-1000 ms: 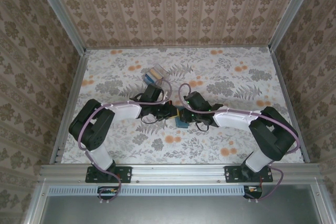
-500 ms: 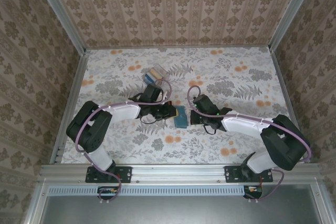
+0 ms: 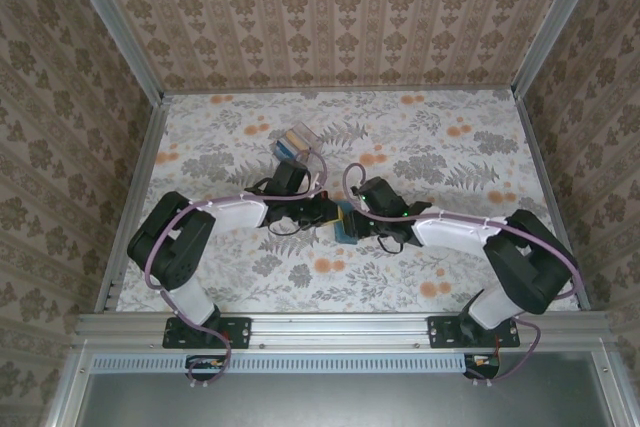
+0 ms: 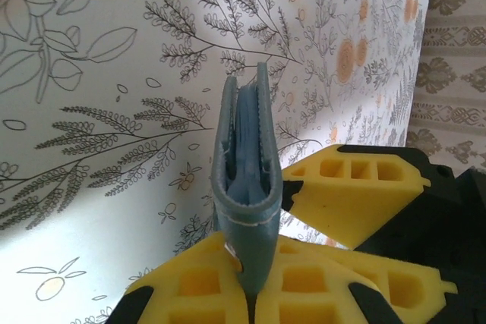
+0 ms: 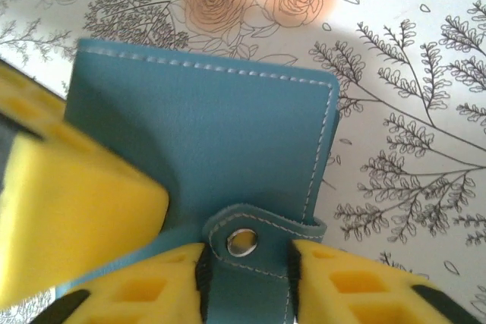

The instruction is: Put the credit cards into the card holder

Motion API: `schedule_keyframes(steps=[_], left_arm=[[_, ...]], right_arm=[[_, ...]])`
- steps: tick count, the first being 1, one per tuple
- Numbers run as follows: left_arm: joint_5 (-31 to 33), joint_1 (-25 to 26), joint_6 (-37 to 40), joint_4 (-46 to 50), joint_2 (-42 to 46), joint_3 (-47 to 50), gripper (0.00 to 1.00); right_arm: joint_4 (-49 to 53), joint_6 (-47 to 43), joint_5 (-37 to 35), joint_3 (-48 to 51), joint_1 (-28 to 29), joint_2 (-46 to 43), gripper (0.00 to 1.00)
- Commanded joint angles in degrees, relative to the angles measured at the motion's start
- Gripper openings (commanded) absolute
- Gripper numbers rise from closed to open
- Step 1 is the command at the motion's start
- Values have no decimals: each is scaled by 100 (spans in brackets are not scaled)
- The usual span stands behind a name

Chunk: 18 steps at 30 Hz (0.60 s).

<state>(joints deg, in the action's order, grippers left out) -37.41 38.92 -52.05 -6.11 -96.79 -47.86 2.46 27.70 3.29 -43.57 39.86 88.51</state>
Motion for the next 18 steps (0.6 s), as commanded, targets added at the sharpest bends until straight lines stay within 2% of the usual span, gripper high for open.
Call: schedule_keyframes(steps=[1,7,13,16,17,18], left_arm=[[-534,71,-173,-308,95,-14,0],[-447,45,-46,-103,132,-32,0],[10,13,430,632,57,-173,0],[257,19,533,768,31,-155,2],[298,11,566,797,1,-139,6],[297,11,607,829,-55,-173,16]], right_arm=[[383,-9,-838,-207,49,237,26],[537,236,-1375,-47,49,54,1],[365,355,-1331,380,-108,-562,0],[-40,250,-698,663,-232,-844,0],[-61,174,-657,714,-233,-1028,0],[-17,122,-654,731,-233,-1083,0]])
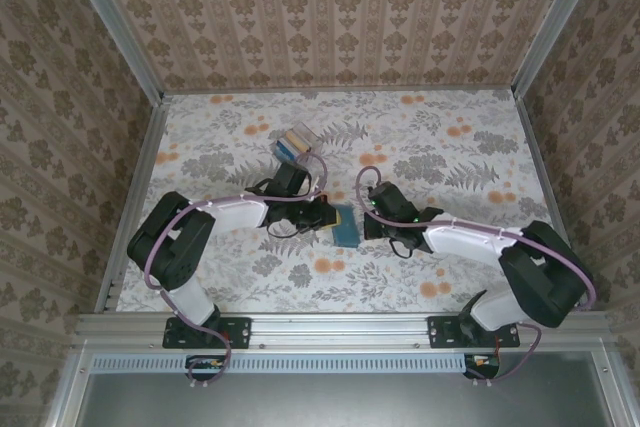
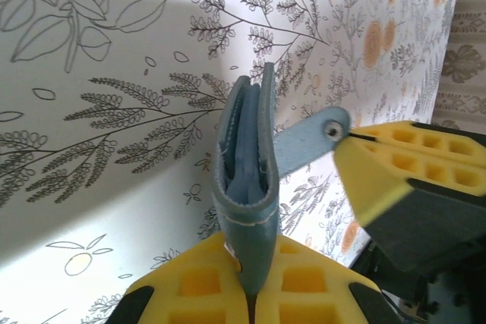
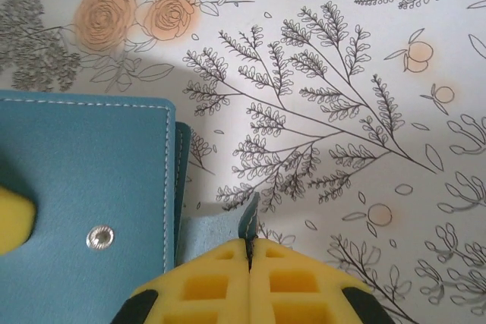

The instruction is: Put the credit cards into the card holder

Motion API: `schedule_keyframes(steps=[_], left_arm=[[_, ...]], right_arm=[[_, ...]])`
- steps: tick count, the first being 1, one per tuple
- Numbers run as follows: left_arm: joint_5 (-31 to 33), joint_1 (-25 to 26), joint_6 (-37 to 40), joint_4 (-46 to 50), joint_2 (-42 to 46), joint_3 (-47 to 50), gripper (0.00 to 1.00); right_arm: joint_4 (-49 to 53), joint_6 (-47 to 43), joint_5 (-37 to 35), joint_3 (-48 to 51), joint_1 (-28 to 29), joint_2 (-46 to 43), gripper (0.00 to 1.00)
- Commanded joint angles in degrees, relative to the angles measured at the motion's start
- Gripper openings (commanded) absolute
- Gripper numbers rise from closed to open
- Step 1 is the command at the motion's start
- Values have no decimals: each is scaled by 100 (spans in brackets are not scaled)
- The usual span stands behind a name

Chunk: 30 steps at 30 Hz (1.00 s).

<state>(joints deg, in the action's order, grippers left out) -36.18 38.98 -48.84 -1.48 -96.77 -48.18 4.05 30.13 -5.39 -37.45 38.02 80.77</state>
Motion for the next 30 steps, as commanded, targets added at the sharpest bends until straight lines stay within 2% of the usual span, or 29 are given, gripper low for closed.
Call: schedule_keyframes(steps=[1,2,3,6,12,17,26,30], left_arm=[[145,-11,326,395,-111,-172,29],[129,-29,382,454,-144,-221,41],[133,-35,444,534,-149,-250,47],[205,-117,656,648,-78,-222,57],[-286,-435,670,458,133,26,63],[-615,-497,652,257,207,123,66],[-457,-532,603,184,147,275,67],[-655,-606,553,90,201,265,67]], right_arm=[[-147,-166,243,124,-49,-338,0],[-148,-199,352,137,-53,-384,0],[-208,-216,512,149,-49,-425,0],[-557,-240,1170,218,-40,-615,0],[-1038,29,1692,213,4,-1102,0],[-1164,91,1875,88,12,-910,0],[-1841,315,2349,159,21,-581,0],[-1920,308,2557,89,21,-598,0]])
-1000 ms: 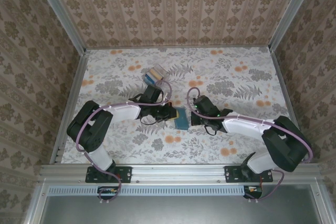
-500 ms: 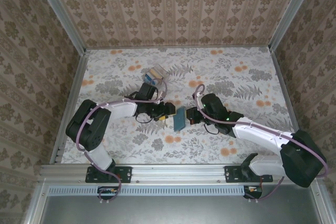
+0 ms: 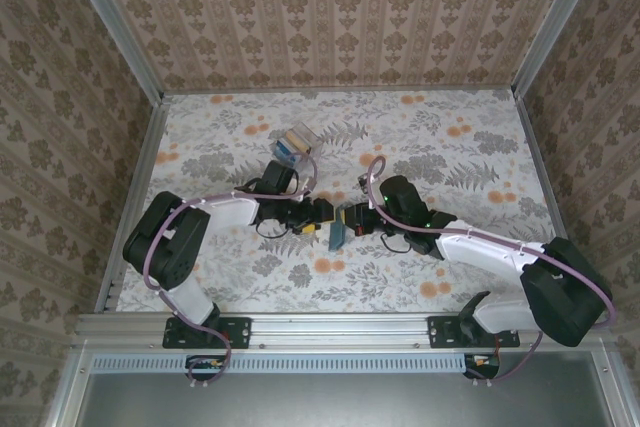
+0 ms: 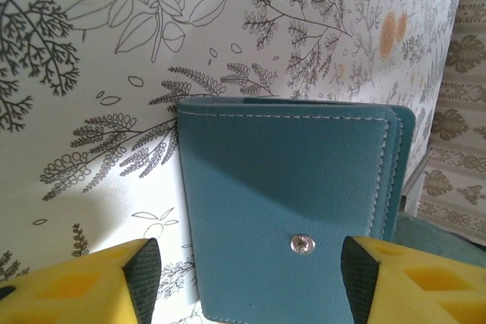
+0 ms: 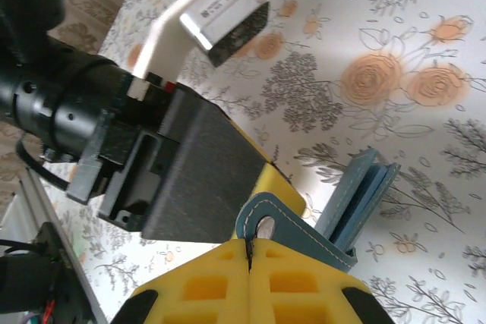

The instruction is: Put the credit cards into the card holder

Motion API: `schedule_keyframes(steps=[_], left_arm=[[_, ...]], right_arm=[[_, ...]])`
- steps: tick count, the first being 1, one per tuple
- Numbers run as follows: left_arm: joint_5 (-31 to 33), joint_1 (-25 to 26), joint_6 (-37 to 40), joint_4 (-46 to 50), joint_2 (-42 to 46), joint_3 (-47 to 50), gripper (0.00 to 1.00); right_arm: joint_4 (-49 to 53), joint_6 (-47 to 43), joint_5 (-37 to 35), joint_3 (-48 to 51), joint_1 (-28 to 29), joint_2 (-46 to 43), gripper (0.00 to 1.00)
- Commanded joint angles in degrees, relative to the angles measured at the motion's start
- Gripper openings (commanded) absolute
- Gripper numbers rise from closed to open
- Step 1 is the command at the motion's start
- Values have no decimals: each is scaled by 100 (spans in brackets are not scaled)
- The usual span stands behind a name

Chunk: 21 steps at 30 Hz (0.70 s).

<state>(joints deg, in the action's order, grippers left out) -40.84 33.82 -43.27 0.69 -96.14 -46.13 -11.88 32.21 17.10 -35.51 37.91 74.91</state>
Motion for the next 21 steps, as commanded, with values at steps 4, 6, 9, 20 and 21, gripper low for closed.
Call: schedule_keyframes(steps=[4,6,9,20,21], left_arm=[[-226,-172,8,-169,293,82,71],[-271,-233,5,-105,246,60,71],[-368,-262,-94,-272,264,163,71],[-118,-262,214,189,148,-1,67],[-159,-246,208,158,161,13,67]], right_arm=[[-294,25,355,-233,32,61,0],[-281,22,346,-298,31,175,0],[-473,109,448,-290,31,331,0],[-407,24,500,-420,32,436,0],[-431,43,504,-416,30,436,0]])
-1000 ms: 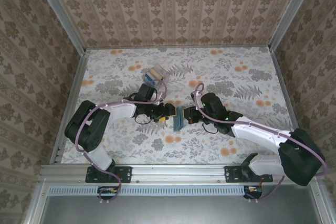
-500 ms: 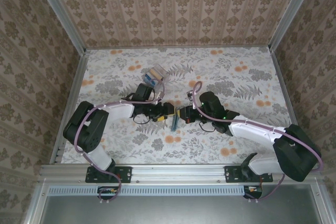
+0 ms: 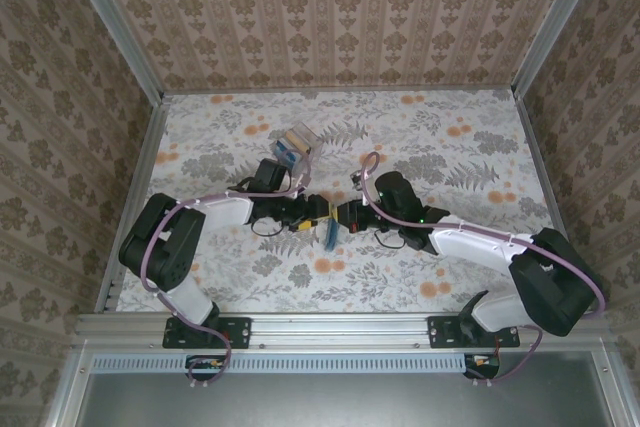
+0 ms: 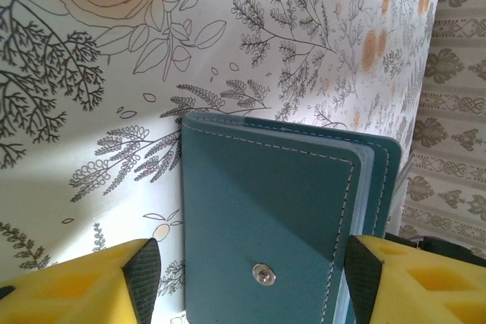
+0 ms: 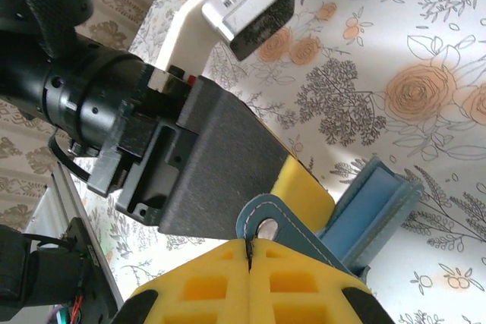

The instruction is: Put the credit cards into the card holder

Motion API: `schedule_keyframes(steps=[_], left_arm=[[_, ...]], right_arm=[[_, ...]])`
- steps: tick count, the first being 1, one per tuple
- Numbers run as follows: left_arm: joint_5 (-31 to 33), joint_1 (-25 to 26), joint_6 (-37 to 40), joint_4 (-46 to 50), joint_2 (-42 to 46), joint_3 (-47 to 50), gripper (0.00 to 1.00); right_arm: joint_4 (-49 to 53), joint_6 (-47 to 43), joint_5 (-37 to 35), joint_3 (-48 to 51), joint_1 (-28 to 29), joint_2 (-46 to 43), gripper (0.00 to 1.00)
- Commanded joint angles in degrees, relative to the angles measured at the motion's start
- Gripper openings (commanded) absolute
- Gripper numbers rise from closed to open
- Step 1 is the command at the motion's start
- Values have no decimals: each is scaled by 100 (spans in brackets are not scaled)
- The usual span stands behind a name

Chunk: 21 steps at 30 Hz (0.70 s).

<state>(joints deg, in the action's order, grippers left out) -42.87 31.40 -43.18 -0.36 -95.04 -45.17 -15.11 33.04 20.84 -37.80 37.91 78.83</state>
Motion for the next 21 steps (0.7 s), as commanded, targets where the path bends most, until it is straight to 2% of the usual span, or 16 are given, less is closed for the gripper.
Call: schedule_keyframes(steps=[1,3,7,9,12,13,14,15,18,21], left_arm=[[77,6,217,261,86,-78,67],[188,2,304,379,109,-105,65],[796,-87,567,1080,112,-244,43],[1083,-123,637,1215,178,-200,38],[1146,-169,702,1255,169,-183,31],[1123,-169,706,1249,153,-185,30],[1110,-169,697,1235,140,-173,30],[1107,-169,685,1193,131,-146,29],[1030,-169,670,1091,33,-113,29],[872,-169,617,982,0,-101,29]], right_arm=[[-149,-26,146,-179,32,45,0],[-153,-36,141,-184,32,45,0],[-11,-60,-39,-175,20,20,0],[240,-131,-281,-199,17,-29,0],[779,-248,-857,-150,-27,-110,0],[934,-230,-1136,-79,-51,-148,9],[1129,-165,-1454,0,-87,-193,24],[1311,-105,-1732,46,-128,-218,31],[2200,126,-2738,46,-231,-387,37],[2511,55,-2892,44,-225,-745,51]])
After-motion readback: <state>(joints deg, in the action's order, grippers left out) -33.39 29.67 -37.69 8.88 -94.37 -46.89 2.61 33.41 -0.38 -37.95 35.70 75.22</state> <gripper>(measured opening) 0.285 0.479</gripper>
